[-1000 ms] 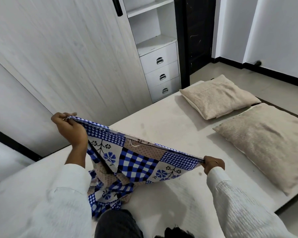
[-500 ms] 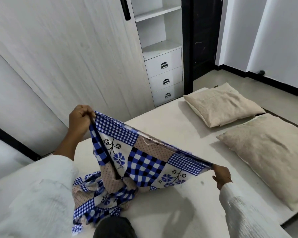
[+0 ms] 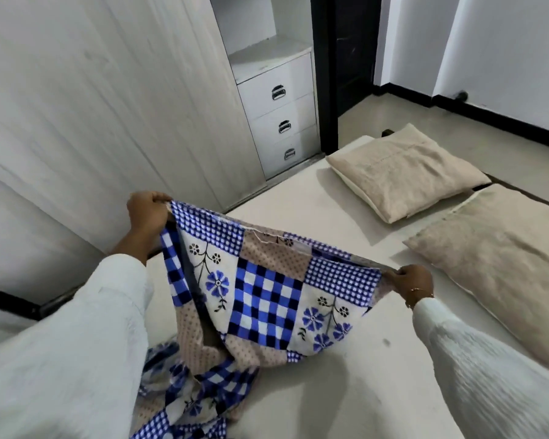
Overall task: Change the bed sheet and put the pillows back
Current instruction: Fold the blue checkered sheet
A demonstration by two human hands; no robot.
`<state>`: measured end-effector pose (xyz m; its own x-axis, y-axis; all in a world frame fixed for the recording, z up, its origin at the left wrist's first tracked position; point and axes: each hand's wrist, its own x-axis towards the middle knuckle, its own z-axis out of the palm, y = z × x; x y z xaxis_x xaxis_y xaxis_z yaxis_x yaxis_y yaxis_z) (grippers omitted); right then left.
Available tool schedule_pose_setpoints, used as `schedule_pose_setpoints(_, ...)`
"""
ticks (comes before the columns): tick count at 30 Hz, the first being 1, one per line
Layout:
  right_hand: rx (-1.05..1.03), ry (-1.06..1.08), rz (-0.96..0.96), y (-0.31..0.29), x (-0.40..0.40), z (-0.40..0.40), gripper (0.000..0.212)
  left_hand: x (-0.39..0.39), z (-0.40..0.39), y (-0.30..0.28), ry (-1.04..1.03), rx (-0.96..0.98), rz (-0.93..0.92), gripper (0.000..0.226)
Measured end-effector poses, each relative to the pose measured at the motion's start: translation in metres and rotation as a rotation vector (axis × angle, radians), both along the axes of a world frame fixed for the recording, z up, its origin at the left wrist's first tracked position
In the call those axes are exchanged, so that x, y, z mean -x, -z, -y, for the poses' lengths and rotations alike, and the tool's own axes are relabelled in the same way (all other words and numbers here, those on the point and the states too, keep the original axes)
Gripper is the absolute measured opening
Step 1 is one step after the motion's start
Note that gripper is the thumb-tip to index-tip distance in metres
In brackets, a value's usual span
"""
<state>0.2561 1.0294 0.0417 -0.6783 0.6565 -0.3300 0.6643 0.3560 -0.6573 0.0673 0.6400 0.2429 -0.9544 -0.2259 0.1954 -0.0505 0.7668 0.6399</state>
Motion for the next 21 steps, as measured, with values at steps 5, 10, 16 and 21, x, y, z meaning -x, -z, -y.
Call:
schedule_pose_setpoints(5, -0.11, 0.074, -0.054, -0.016, 0.042, 0.01, 0.015, 0.033, -0.021, 0.021, -0.04, 0.011, 0.014, 0.028)
schedule_pose_setpoints(10, 0.034, 0.186, -0.161, -0.026, 0.051, 0.038, 0.014, 0.007, -0.058, 0.041, -0.105, -0.095, -0.088, 0.024)
schedule_pose_setpoints(16, 0.372, 0.228, -0.229, -0.029, 0.036, 0.091, 0.022, -0.064, -0.102, 0.074, -0.097, -0.234, -0.045, 0.01)
schedule_pose_setpoints(21, 0.496, 0.145, -0.315, -0.045, 0.018, 0.14, 0.018, -0.134, -0.136, 0.106, -0.004, -0.295, -0.014, 0.014)
